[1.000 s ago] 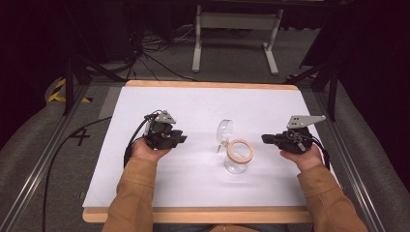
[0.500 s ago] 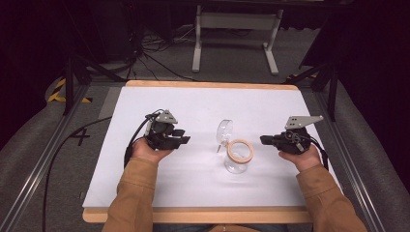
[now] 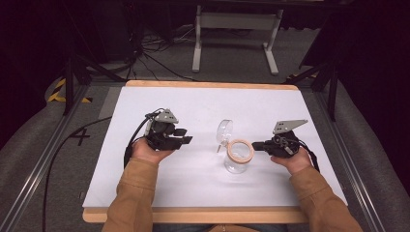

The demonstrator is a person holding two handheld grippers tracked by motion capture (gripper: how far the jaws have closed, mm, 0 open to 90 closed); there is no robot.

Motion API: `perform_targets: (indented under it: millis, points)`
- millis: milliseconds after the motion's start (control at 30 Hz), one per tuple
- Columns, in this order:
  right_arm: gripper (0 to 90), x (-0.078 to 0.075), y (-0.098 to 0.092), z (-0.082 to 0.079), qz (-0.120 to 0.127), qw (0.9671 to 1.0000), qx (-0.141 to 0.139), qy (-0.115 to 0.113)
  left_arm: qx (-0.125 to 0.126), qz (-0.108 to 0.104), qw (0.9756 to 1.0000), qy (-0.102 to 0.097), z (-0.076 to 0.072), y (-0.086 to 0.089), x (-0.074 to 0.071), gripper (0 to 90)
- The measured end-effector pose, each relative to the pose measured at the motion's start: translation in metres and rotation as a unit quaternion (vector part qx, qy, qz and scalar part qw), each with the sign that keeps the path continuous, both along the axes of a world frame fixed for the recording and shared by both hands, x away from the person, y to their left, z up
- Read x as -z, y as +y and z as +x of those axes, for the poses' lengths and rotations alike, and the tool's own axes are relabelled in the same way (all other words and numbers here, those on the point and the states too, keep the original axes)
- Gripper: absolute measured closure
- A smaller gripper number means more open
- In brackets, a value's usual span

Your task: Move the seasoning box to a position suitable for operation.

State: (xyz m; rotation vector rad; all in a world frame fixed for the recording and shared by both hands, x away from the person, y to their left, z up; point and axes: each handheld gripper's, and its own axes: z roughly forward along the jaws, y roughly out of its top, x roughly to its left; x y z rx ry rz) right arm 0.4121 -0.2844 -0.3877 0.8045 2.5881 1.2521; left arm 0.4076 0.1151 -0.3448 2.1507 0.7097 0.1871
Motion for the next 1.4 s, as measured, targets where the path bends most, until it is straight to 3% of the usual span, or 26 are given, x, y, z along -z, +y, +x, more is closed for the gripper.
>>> perform_targets:
  millis: [400, 1000, 1400]
  points:
    - [89.2, 0.013, 0.009, 0.003, -0.024, 0.9996, -0.008, 0.011, 0.008, 0.0, 1.0, 0.004, -0.001, -0.002, 0.0, 62.7]
    - [89.3, 0.013, 0.009, -0.001, -0.028, 0.9993, -0.013, 0.022, 0.005, -0.004, 1.0, 0.004, 0.002, -0.002, 0.0, 62.3]
    - [89.3, 0.016, 0.011, -0.011, -0.039, 0.9985, -0.021, 0.03, 0.02, -0.003, 0.9998, 0.005, 0.008, -0.01, -0.002, 62.0]
